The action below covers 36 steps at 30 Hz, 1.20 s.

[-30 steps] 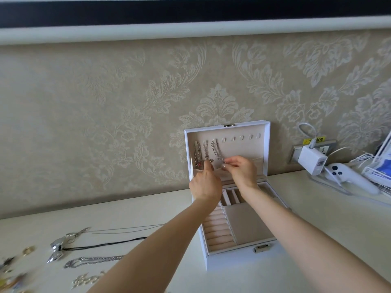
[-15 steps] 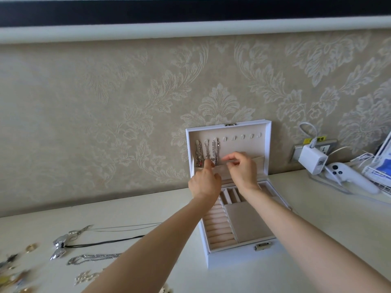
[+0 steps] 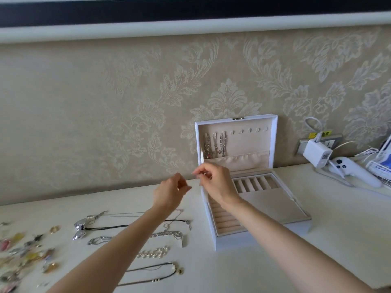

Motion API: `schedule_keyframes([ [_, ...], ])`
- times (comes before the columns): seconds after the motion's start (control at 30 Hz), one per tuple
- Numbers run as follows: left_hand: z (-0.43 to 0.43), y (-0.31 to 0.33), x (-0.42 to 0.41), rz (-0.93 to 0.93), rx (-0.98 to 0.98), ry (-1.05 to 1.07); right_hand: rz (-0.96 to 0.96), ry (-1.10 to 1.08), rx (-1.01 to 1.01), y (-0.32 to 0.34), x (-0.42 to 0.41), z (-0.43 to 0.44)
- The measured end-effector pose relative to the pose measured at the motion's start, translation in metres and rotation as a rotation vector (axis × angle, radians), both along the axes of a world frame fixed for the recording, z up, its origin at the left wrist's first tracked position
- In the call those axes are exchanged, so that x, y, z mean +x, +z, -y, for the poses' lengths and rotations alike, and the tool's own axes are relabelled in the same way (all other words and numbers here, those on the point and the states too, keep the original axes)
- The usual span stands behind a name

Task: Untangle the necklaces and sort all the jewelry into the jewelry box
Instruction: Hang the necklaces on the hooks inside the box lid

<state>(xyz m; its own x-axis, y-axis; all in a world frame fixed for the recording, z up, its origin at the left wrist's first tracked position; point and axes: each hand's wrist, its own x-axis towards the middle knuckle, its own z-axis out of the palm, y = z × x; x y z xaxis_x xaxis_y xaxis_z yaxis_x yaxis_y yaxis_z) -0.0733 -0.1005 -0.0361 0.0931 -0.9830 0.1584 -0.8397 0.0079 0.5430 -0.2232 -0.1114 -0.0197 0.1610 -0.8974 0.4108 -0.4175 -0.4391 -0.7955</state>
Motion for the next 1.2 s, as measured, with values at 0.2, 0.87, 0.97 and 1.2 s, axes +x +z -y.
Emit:
schedule_keyframes([
  [0.2,-0.003,-0.018,0.052,0.18,0.287,-0.002,-0.387,0.164,0.104,-0.024,0.041,-0.006],
  [0.87,-0.012,-0.05,0.062,0.235,0.235,-0.038,-0.768,0.045,0.327,-0.054,0.069,-0.006],
  [0.97,-0.013,-0.051,0.063,0.232,0.216,-0.062,-0.553,0.066,0.378,-0.049,0.067,-0.006],
  [1.2,-0.011,-0.051,0.061,0.275,0.168,-0.027,0.249,0.174,0.663,-0.027,0.065,-0.008],
])
